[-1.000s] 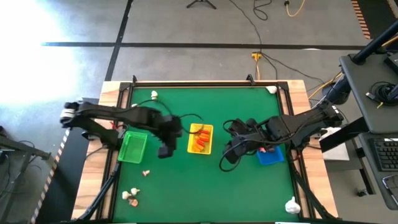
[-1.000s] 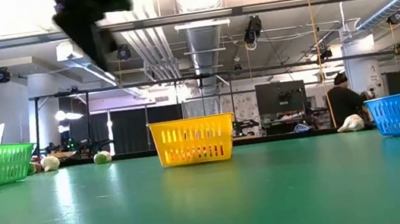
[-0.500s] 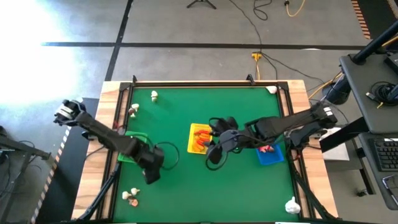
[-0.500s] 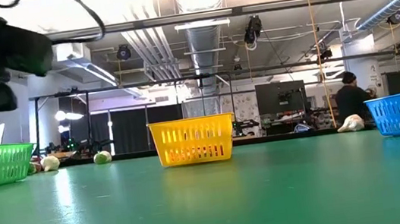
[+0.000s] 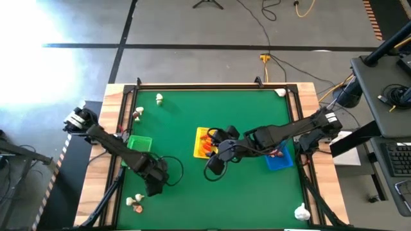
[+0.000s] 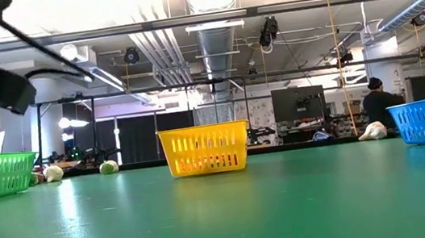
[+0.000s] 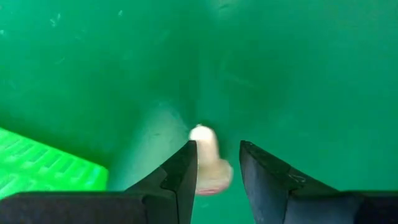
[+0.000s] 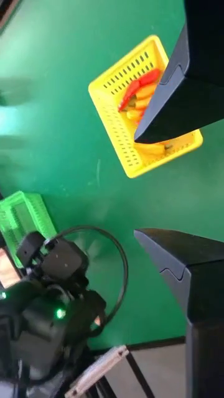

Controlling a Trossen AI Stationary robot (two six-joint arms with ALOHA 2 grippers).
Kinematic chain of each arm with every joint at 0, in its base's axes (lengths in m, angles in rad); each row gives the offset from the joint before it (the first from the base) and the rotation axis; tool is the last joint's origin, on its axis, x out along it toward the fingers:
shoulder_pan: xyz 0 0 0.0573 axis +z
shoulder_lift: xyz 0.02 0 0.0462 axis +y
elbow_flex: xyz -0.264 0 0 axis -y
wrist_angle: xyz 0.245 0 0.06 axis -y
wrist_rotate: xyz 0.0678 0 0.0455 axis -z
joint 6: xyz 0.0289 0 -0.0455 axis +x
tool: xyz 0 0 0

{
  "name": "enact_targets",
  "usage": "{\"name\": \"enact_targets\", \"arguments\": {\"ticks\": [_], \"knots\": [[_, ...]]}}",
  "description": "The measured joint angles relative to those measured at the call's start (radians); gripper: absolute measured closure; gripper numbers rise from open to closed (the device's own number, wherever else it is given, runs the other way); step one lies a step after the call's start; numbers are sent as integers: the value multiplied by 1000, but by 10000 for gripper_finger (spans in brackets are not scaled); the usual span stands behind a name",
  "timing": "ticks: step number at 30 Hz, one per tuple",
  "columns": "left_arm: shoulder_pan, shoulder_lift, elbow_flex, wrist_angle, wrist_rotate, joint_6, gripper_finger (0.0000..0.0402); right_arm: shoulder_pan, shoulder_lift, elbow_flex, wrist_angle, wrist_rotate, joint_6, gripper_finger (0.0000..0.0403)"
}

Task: Sort produce into baskets
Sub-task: Put the brown mushroom into the blue bin

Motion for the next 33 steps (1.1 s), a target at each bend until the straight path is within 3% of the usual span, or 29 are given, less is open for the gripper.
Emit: {"name": "enact_targets", "arguments": {"ticks": [10, 16, 21, 24, 29, 31, 33], "knots": [[0, 101, 11, -32, 22, 84, 302, 1, 2, 0, 0, -38, 53, 177], [-3, 132, 57, -45, 11, 150, 378, 1, 2, 0, 0, -89, 70, 177], [-14, 129, 125, -21, -114, 180, 389, 2, 2, 0, -3, -128, 64, 177], [-40, 116, 203, -22, -243, 248, 397, 17, 2, 0, -56, -139, 32, 177], [-44, 124, 282, 210, -509, 582, 397, 94, 2, -1, -355, -136, 76, 177], [-3, 151, 283, 381, -472, 703, 397, 142, 2, -16, -450, -111, 127, 177], [54, 197, 282, 575, -342, 770, 399, 201, 2, -55, -483, -77, 192, 177]]}}
